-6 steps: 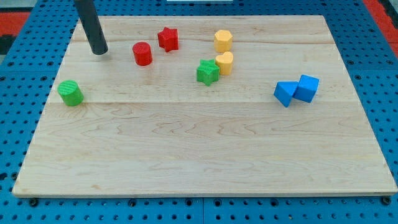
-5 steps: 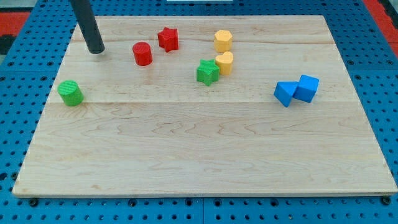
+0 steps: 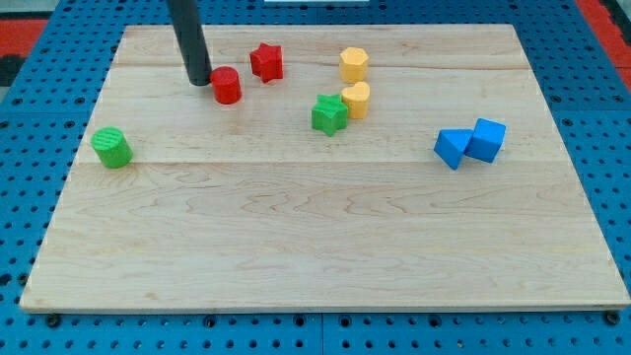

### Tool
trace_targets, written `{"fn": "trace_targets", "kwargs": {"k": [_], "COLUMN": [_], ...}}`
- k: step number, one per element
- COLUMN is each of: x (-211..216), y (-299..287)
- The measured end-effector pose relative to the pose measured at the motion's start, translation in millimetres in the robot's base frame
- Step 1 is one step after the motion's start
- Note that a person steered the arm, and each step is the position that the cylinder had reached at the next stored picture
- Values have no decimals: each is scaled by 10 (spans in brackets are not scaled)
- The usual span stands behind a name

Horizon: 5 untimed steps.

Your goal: Move the red circle closer to yellow hexagon

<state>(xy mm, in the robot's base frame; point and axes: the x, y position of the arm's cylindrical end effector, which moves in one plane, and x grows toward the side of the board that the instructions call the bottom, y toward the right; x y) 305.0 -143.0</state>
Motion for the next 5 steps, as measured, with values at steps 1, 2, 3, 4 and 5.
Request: {"fn": "trace_targets", "kwargs": {"k": [1,2,3,4,5], "x": [111,254,254,195,161], "y": [-136,496,625,848,764]}}
